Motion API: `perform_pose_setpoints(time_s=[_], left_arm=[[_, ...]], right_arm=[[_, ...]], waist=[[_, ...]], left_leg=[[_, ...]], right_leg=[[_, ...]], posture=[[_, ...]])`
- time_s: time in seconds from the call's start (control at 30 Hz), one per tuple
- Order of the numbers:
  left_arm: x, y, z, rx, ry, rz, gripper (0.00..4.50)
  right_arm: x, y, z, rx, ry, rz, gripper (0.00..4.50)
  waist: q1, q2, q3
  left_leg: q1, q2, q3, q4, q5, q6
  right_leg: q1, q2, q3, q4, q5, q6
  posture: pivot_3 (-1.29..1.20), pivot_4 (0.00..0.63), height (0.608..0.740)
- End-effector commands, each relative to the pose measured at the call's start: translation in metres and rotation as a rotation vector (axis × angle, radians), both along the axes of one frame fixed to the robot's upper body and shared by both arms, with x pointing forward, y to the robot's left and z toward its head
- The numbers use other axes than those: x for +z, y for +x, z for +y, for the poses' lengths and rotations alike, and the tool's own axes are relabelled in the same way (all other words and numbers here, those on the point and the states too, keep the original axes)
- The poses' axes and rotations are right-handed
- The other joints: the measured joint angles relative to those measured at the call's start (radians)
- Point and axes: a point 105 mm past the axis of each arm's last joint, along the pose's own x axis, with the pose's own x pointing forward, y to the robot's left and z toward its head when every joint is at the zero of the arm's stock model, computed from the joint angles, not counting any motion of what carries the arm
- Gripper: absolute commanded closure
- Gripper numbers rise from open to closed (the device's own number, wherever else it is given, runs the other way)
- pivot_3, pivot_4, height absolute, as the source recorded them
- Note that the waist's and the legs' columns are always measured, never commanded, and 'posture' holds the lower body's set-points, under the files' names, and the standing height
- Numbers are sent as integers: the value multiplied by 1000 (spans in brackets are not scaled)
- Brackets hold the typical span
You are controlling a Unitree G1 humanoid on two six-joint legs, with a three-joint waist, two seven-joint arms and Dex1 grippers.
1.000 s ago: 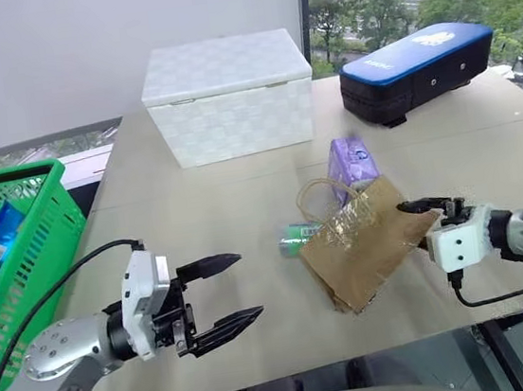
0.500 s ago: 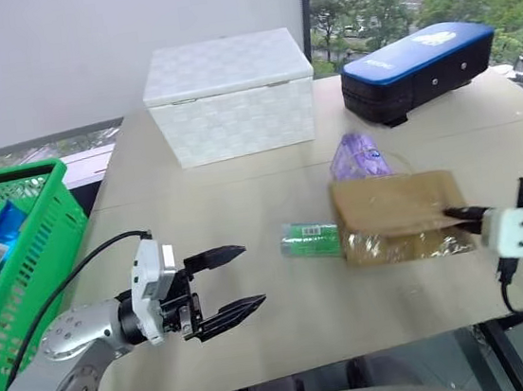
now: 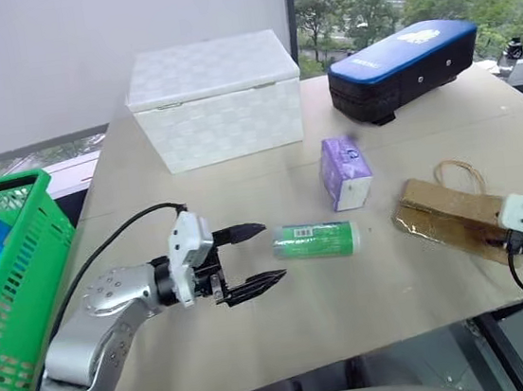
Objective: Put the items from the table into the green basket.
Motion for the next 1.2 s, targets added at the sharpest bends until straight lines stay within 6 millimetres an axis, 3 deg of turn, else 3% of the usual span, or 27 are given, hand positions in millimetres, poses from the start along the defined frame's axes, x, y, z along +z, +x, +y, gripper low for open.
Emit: perform_pose_setpoints(time_s=[0.03, 0.07, 0.13, 0.2, 0.33, 0.53, 0.73, 0.77, 0.9, 1.0, 1.1, 1.2], left_arm=[[-1, 9, -8, -46, 71, -11, 0], [-1, 12, -10, -53, 80, -12, 0], [-3, 25, -19, -51, 154, -57, 0], [-10, 40, -27, -44, 271, -104, 0], [-28, 63, -40, -87, 412, -114, 0], [-67, 79, -46, -193, 591, -82, 0], [-67, 77, -35, -207, 598, -73, 2322], [-62, 77, -32, -190, 571, -75, 2574], [-7, 78, -4, 74, 226, 4, 2659], [24, 77, 42, 346, 78, 26, 2659], [50, 83, 94, 679, 11, -38, 2659], [88, 85, 142, 1016, -82, -163, 2659]], right_arm=[[45, -6, 11, 24, 147, -101, 119], [54, -10, 16, 34, 194, -120, 37], [85, -33, 50, 133, 437, -150, 37], [103, -58, 79, 227, 577, -114, 37], [112, -72, 112, 298, 631, -119, 37], [104, -75, 132, 303, 656, -104, 37], [104, -71, 143, 327, 690, -121, 0], [104, -70, 146, 337, 697, -119, 0], [107, -58, 165, 420, 740, -152, 0], [112, -35, 182, 448, 781, -203, 0], [117, -5, 200, 422, 840, -205, 0], [132, 9, 227, 541, 887, -227, 0]], waist=[[6, 1, 0], [1, 1, 0], [-5, 1, 0], [-10, 1, 0], [-46, -1, -1], [-121, -3, 0], [-149, 0, -2], [-150, 0, -2], [-171, -3, 0], [-170, -10, 4], [-131, -10, 5], [-64, -10, 5]], left_leg=[[-1, 0, -1, 0, 0, 0], [-1, 0, -1, 0, 0, 0], [-1, 0, 0, 0, -1, 1], [-1, -1, -1, 1, -1, 1], [0, -1, 0, 1, -1, 1], [0, -3, 2, 2, -1, 1], [0, -1, 0, 1, -2, 3], [0, -1, 0, 1, -2, 3], [0, 2, 0, 1, -2, 3], [-1, 6, -1, 1, -1, 3], [-1, 7, -3, 1, -1, 2], [-1, 7, -6, 1, -1, 2]], right_leg=[[0, 0, -1, 0, 0, 0], [0, 0, -1, -1, 0, 0], [0, 0, 0, -1, 0, 1], [0, 0, -1, -1, 0, 1], [2, 2, 1, -1, 1, 2], [2, 3, 8, -3, 2, 5], [2, 2, 9, -3, 1, 7], [2, 2, 9, -3, 1, 7], [0, 0, 11, -2, 1, 8], [-2, 1, 9, -1, 2, 7], [-3, 2, 7, 0, 2, 7], [-4, 3, 5, 1, 2, 6]], posture=[[-94, 9, 740], [-106, 9, 740], [-141, 11, 740], [-194, 16, 740], [-249, 20, 740], [-315, 27, 740], [-293, 26, 740], [-278, 24, 740], [-181, 16, 740], [-75, 6, 740], [21, 0, 740], [123, 0, 740]])
